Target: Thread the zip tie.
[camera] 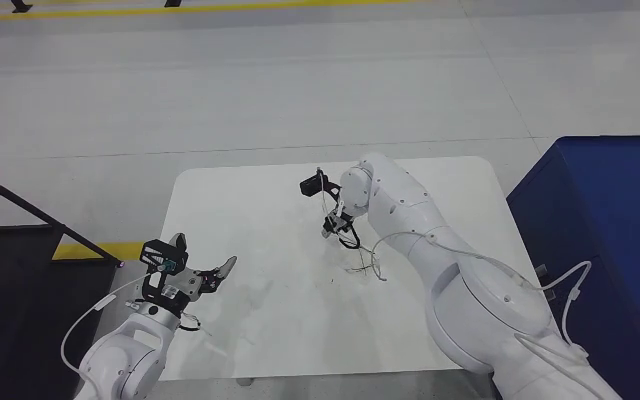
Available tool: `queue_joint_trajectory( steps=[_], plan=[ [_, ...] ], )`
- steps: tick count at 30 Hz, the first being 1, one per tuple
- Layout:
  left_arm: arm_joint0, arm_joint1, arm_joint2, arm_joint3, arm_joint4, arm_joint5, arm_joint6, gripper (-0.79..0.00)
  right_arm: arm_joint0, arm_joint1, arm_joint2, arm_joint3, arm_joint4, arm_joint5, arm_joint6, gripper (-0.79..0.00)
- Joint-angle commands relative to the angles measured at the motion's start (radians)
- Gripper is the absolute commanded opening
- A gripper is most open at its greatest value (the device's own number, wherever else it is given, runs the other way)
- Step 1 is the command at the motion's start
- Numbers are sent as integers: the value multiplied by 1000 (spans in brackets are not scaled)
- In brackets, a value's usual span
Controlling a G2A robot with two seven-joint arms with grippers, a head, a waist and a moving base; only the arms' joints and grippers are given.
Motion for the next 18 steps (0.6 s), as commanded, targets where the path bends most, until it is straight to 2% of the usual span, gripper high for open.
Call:
queue_joint_trajectory(
  steps=[1,2,3,6,8,13,18],
  plan=[
    [0,0,0,0,0,0,0,0,0,0,0,0,0,-1,0,-425],
    [0,0,0,0,0,0,0,0,0,0,0,0,0,-1,0,-425],
    [0,0,0,0,0,0,0,0,1,0,-3,-7,-9,-3,-12,0],
    [0,0,0,0,0,0,0,0,-9,10,-37,-53,-114,-34,-107,0],
    [0,0,0,0,0,0,0,0,-11,22,-64,-97,-190,-153,-132,0],
    [0,0,0,0,0,0,0,0,-15,57,-91,-151,-295,-280,-125,0],
    [0,0,0,0,0,0,0,0,-27,91,-71,-187,-282,-377,-84,0]
  ],
)
